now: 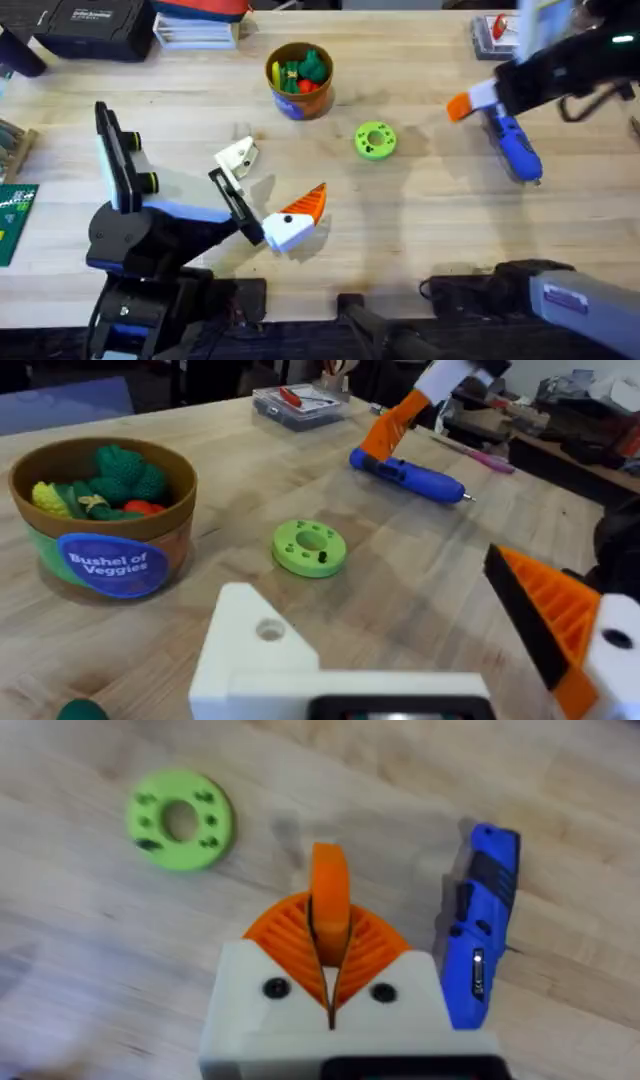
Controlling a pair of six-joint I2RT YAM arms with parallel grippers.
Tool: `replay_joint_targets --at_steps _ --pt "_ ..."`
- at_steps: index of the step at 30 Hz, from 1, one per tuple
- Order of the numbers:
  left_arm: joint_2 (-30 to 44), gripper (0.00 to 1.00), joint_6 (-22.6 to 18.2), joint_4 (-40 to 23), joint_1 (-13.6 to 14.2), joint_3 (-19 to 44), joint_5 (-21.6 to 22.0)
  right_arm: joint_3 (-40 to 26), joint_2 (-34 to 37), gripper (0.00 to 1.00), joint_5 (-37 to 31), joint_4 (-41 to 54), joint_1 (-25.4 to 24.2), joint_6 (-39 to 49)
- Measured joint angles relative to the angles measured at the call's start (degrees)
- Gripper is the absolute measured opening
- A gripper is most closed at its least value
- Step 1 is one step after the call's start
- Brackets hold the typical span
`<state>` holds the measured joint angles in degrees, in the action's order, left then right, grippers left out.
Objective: Pick up the gripper from the table and insert it into the empty holder that is missing its gripper. Then pick up a screw, insert it into the mounting hole, and use the screwdriver to tighten it. Finally, clean up the table by picking up the vegetable and placing it into the bucket.
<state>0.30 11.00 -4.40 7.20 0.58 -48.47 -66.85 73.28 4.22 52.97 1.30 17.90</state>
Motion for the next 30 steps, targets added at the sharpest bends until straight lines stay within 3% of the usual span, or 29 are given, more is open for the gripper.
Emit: replay_joint_targets --at_steps 5,10,13,17,18,25,30 --pt "0.0 0.986 0.0 0.0 0.0 0.0 0.0 0.1 -11.0 0.008 7.6 0.0 -1.1 -5.0" --pt "0.0 0.986 0.0 0.0 0.0 0.0 0.0 7.4 -15.2 0.008 20.8 -9.3 -0.8 -13.5" --pt "0.0 0.986 0.0 0.0 0.0 0.0 0.0 14.0 -13.4 0.008 29.5 -21.5 1.6 -21.8" --pt "0.0 0.986 0.0 0.0 0.0 0.0 0.0 20.7 -8.7 0.008 36.1 -33.3 7.5 -35.2" --pt "0.0 0.986 0.0 0.0 0.0 0.0 0.0 22.3 -4.3 0.008 39.1 -38.9 13.0 -44.1" --pt "0.0 0.986 0.0 0.0 0.0 0.0 0.0 22.4 2.3 0.008 43.4 -52.1 23.3 -59.2" --pt "0.0 0.986 0.0 0.0 0.0 0.0 0.0 22.4 4.3 0.008 45.4 -53.9 26.4 -65.3"
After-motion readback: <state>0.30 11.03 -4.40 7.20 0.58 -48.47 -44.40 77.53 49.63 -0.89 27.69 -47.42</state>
